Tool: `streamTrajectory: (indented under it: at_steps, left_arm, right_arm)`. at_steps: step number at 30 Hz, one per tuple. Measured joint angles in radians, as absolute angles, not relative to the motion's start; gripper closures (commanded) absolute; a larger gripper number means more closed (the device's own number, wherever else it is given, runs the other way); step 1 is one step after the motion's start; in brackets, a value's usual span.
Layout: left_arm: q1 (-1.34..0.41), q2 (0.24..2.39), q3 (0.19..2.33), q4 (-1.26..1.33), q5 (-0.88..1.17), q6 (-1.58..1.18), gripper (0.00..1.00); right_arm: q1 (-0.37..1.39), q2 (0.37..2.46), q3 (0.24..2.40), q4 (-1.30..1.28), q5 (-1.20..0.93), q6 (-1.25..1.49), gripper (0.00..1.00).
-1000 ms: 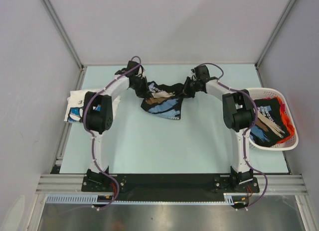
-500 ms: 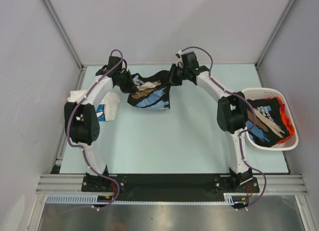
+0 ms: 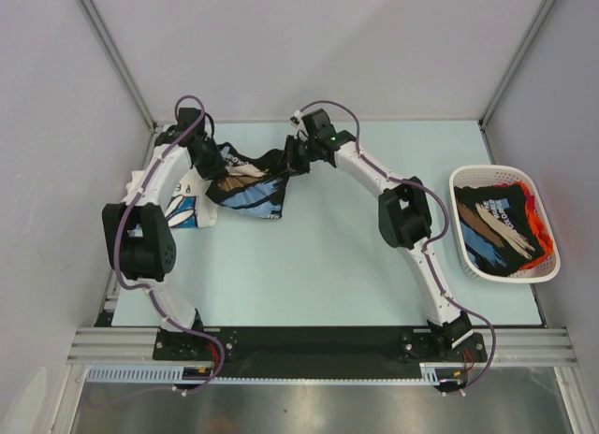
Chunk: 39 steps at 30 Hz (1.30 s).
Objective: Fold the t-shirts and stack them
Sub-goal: Neatly place the folded tshirt to the corner
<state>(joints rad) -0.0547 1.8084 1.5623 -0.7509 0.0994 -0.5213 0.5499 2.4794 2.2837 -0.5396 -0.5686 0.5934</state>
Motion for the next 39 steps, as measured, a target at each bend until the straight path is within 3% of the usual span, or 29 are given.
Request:
streamTrajectory:
  at_steps: [12, 25, 27, 28, 29, 31, 35, 39]
  left_arm:
    - [0.087, 1.737, 1.552, -0.84, 0.02, -0.515, 1.0]
    - [0.192, 1.74, 1.486, -0.864, 0.07, -0.489, 1.0]
    - [0.196, 1.755, 1.486, -0.848, 0.082, -0.486, 1.0]
    - [0.198, 1.763, 1.486, -0.842, 0.084, -0.486, 1.0]
    - [0.199, 1.771, 1.486, -0.838, 0.086, -0.486, 1.0]
    - [0.202, 1.794, 1.487, -0.824, 0.083, -0.483, 1.0]
    - [0.236, 1.854, 1.509, -0.793, 0.047, -0.461, 1.0]
    - [0.256, 1.919, 1.533, -0.767, 0.048, -0.456, 1.0]
  right_arm:
    - [0.631, 2.56, 2.448, -0.529, -0.619, 0.619, 1.0]
    - [0.68, 2.604, 2.439, -0.471, -0.637, 0.655, 1.0]
    - [0.68, 2.605, 2.435, -0.464, -0.628, 0.655, 0.88]
    - [0.68, 2.606, 2.435, -0.459, -0.621, 0.656, 0.72]
    - [0.68, 2.606, 2.435, -0.453, -0.615, 0.658, 0.27]
    - [0.679, 2.607, 2.435, -0.448, -0.606, 0.659, 0.01]
    - [0.665, 2.593, 2.399, -0.459, -0.563, 0.624, 0.0]
    - [0.637, 2.502, 2.216, -0.473, -0.487, 0.585, 0.0]
